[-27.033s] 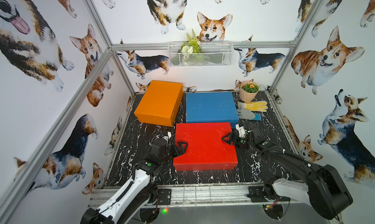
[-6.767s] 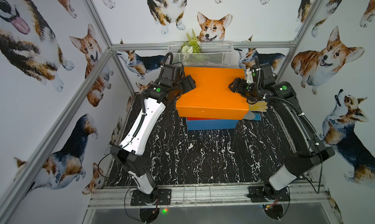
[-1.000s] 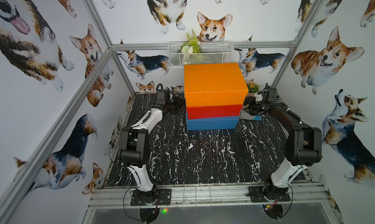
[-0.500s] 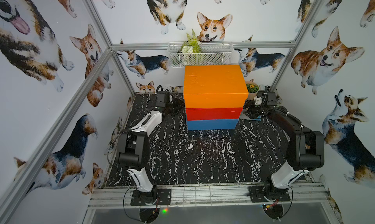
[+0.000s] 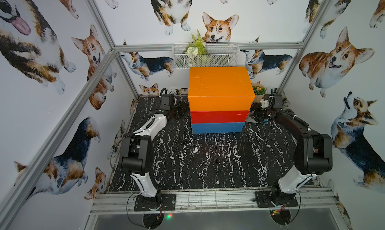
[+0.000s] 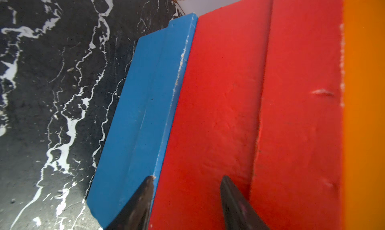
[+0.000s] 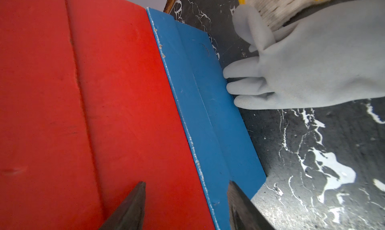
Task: Stack the shoeboxes
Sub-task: Adjust the shoeboxes in the shoebox.
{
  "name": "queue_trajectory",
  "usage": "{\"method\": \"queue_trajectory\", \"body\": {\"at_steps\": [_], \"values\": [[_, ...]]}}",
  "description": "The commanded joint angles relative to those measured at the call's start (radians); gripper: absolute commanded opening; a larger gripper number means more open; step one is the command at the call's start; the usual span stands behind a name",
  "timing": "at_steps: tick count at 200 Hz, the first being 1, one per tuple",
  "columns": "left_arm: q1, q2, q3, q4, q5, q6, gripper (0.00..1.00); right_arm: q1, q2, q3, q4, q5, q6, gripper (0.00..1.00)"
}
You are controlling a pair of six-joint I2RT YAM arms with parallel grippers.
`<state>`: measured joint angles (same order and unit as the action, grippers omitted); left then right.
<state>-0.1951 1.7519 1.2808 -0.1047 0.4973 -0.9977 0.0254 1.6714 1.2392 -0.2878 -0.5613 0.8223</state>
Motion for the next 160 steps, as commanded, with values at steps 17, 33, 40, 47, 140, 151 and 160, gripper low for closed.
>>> {"method": "queue_trajectory", "body": {"at_steps": [17, 33, 40, 47, 140, 151, 160], "values": [[0.015, -0.011, 0.037, -0.037, 0.037, 0.015, 0.67, -0.009, -0.010, 0.028, -0.031, 0.020, -0.016, 0.64], [0.021, -0.016, 0.046, -0.051, 0.038, 0.019, 0.69, -0.022, -0.009, 0.028, -0.032, 0.016, -0.015, 0.64], [0.023, -0.018, 0.048, -0.057, 0.037, 0.020, 0.70, -0.029, -0.010, 0.027, -0.031, 0.014, -0.015, 0.64], [0.026, -0.024, 0.048, -0.062, 0.035, 0.021, 0.71, -0.037, -0.012, 0.025, -0.033, 0.010, -0.014, 0.64], [0.130, -0.252, 0.013, -0.239, -0.136, 0.171, 0.84, -0.144, -0.131, -0.039, -0.080, 0.022, -0.077, 0.70], [0.145, -0.355, -0.030, -0.272, -0.258, 0.248, 0.87, -0.157, -0.203, -0.079, -0.093, 0.119, -0.146, 0.75], [0.146, -0.448, -0.086, -0.272, -0.377, 0.320, 0.92, -0.156, -0.264, -0.113, -0.127, 0.271, -0.209, 0.79]]}}
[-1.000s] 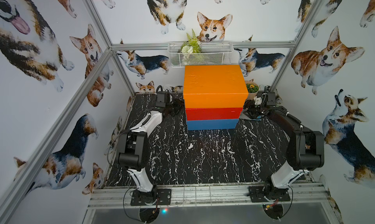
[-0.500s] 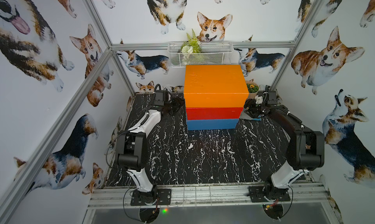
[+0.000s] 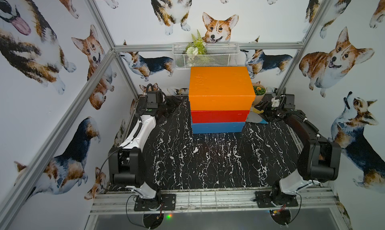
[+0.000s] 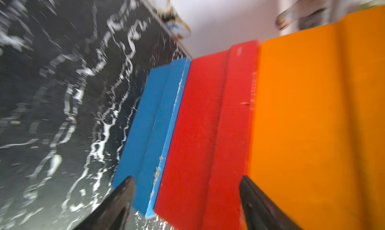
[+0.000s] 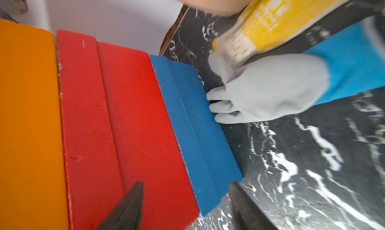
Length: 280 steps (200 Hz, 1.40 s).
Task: Stack the shoeboxes
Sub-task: Adjust the shoeboxes in the shoebox, then reset both arms
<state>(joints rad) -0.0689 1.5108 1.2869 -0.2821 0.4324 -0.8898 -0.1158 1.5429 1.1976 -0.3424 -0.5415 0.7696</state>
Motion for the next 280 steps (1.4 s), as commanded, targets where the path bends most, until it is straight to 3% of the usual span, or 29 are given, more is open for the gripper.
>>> {"method": "queue_trajectory", "body": {"at_steps": [1, 12, 20, 36, 55, 68, 98, 116, 135, 164, 185, 204, 218, 243, 254, 269, 280], "values": [[0.020, -0.218, -0.101, -0.093, -0.325, 0.221, 0.93, -0.015, -0.144, -0.074, -0.074, 0.267, -0.162, 0.79], [0.025, -0.325, -0.198, -0.057, -0.419, 0.279, 1.00, -0.015, -0.223, -0.159, -0.063, 0.443, -0.226, 0.80], [0.038, -0.394, -0.291, 0.018, -0.467, 0.305, 1.00, -0.015, -0.267, -0.213, -0.025, 0.477, -0.255, 0.80], [0.041, -0.528, -0.530, 0.220, -0.508, 0.413, 1.00, 0.033, -0.408, -0.424, 0.205, 0.536, -0.324, 0.86], [0.044, -0.701, -0.780, 0.403, -0.602, 0.499, 1.00, 0.168, -0.597, -0.691, 0.515, 0.733, -0.512, 0.92], [0.045, -0.802, -0.883, 0.460, -0.658, 0.541, 1.00, 0.209, -0.668, -0.825, 0.677, 0.741, -0.631, 0.94], [0.046, -0.892, -1.042, 0.630, -0.683, 0.610, 1.00, 0.211, -0.670, -0.935, 0.788, 0.734, -0.653, 1.00], [0.045, -0.832, -1.121, 0.776, -0.687, 0.649, 1.00, 0.211, -0.588, -0.986, 0.890, 0.793, -0.652, 1.00], [0.045, -0.688, -1.159, 0.907, -0.716, 0.640, 1.00, 0.212, -0.450, -1.029, 1.129, 0.791, -0.687, 1.00], [0.044, -0.418, -1.158, 1.099, -0.734, 0.667, 1.00, 0.211, -0.429, -1.002, 1.114, 0.772, -0.709, 1.00], [0.045, -0.279, -1.149, 1.257, -0.744, 0.675, 1.00, 0.211, -0.281, -1.047, 1.323, 0.783, -0.725, 1.00], [0.047, -0.241, -1.071, 1.162, -0.748, 0.711, 1.00, 0.210, -0.122, -1.038, 1.457, 0.782, -0.735, 1.00], [0.049, -0.197, -1.044, 1.185, -0.742, 0.750, 1.00, 0.211, -0.034, -1.026, 1.559, 0.774, -0.755, 1.00], [0.047, 0.062, -1.112, 1.609, -0.641, 0.826, 1.00, 0.211, -0.156, -0.959, 1.258, 0.738, -0.750, 1.00], [0.047, 0.096, -1.087, 1.599, -0.637, 0.829, 1.00, 0.211, -0.130, -0.937, 1.237, 0.730, -0.755, 1.00], [0.047, 0.048, -1.029, 1.419, -0.601, 0.824, 1.00, 0.204, -0.055, -0.924, 1.341, 0.756, -0.745, 1.00], [0.048, 0.060, -0.982, 1.362, -0.569, 0.848, 1.00, 0.203, -0.087, -0.919, 1.267, 0.761, -0.737, 1.00]]}}
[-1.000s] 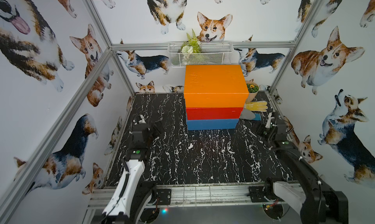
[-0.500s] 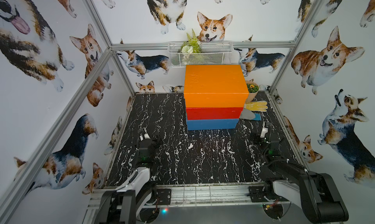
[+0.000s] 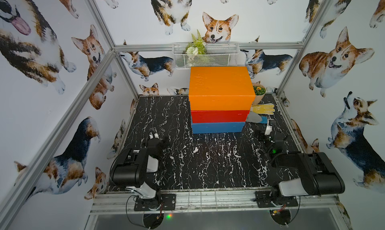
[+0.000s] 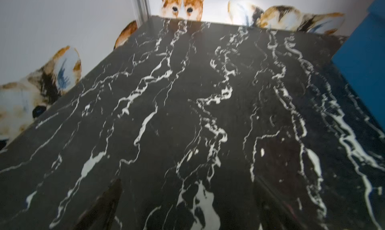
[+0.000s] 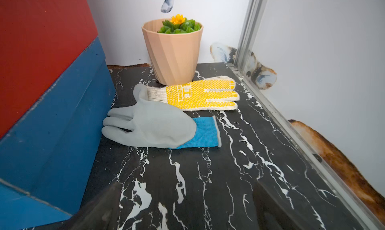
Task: Stack the shoeboxes
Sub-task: Reset both arms
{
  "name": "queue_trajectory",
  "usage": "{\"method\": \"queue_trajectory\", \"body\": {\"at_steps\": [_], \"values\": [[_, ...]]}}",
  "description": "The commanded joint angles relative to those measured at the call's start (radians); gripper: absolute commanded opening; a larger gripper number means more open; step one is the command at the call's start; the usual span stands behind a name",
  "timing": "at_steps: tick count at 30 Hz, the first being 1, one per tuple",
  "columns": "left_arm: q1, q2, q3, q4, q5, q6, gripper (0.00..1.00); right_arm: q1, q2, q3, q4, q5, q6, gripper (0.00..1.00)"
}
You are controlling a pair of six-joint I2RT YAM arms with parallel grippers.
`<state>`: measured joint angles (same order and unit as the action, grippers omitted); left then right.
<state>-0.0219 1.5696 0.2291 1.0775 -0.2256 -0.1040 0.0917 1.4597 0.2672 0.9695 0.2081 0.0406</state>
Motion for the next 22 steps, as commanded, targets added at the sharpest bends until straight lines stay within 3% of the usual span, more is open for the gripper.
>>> {"method": "queue_trajectory", "body": {"at_steps": [1, 3, 7, 10, 22], "values": [[0.001, 0.000, 0.080, -0.011, 0.090, 0.062, 1.00, -0.005, -0.007, 0.013, -0.053, 0.013, -0.005, 1.00], [-0.021, 0.000, 0.124, -0.097, 0.062, 0.076, 1.00, -0.008, -0.035, 0.049, -0.155, 0.020, 0.008, 1.00], [-0.033, -0.002, 0.132, -0.115, 0.052, 0.085, 1.00, -0.029, 0.019, 0.027, -0.032, -0.005, 0.012, 1.00], [-0.036, -0.003, 0.133, -0.117, 0.048, 0.086, 1.00, -0.029, -0.011, 0.047, -0.117, -0.005, 0.016, 1.00], [-0.043, 0.000, 0.146, -0.137, 0.038, 0.095, 1.00, -0.029, 0.007, 0.035, -0.064, -0.006, 0.016, 1.00]]}}
